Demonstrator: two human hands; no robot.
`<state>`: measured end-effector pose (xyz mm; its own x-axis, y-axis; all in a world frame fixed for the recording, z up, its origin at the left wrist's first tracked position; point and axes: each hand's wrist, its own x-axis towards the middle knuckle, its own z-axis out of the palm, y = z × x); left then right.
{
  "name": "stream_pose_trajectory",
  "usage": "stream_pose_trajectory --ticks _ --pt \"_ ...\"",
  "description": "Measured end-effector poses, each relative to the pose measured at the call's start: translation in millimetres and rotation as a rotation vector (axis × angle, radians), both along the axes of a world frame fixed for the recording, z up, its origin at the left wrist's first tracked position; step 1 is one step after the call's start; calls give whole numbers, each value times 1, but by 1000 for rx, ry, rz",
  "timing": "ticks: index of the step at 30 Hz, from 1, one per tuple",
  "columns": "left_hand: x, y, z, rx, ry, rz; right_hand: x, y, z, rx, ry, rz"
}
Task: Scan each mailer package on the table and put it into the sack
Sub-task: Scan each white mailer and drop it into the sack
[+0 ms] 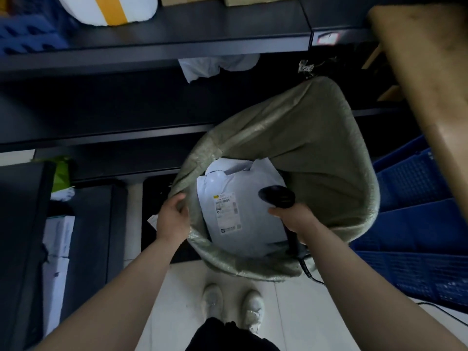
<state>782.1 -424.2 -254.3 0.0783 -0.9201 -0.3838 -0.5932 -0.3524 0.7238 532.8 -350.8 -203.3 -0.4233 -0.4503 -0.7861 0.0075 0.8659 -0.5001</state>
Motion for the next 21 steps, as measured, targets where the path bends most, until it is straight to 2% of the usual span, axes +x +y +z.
stream_pose_trajectory --ticks 4,11,14,17,21 --pt "-3 15 32 126 -63 -115 2 23 44 -102 30 -14" --pt "-36 38 130 57 -73 -418 -3 103 145 -249 43 -120" --pt "-60 65 181 -67 -95 -611 -4 154 190 -289 32 -190" --pt "-94 95 231 -279 -145 -864 -10 209 231 -321 24 -261" --pt "-153 143 302 -592 -299 -1158 -36 278 281 -343 133 -321"
